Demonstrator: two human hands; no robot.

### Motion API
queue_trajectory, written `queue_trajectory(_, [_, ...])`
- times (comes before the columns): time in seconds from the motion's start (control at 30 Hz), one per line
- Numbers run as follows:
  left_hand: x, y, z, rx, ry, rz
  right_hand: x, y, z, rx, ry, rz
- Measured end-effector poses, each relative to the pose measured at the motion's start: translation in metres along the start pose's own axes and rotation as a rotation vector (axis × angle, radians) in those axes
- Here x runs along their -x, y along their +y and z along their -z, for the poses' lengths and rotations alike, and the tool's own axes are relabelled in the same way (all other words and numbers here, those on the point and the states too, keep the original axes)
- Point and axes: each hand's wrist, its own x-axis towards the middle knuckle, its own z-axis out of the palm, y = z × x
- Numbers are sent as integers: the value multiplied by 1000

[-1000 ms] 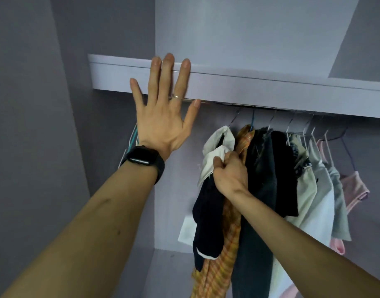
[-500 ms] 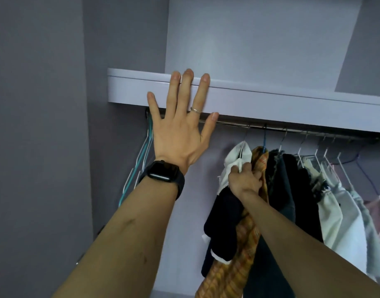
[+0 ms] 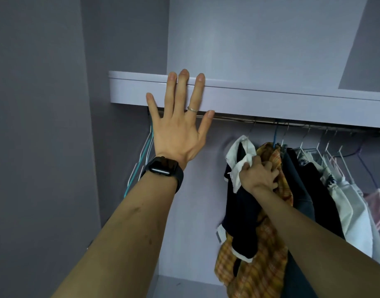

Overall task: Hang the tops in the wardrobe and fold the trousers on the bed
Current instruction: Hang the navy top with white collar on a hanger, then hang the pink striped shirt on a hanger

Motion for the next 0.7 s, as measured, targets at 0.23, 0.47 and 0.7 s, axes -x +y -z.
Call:
queue_trajectory(0.23, [4,-1,15,-19,-154,14,13,10,16,-80,-253,-70])
queue_trajectory(0.47, [2,46,69,120,-471,230,130,20,117,-583,-344,-198])
queue_trajectory(0.7, [108,153,140,486,-803,262,245,78,212,-462,-172,113])
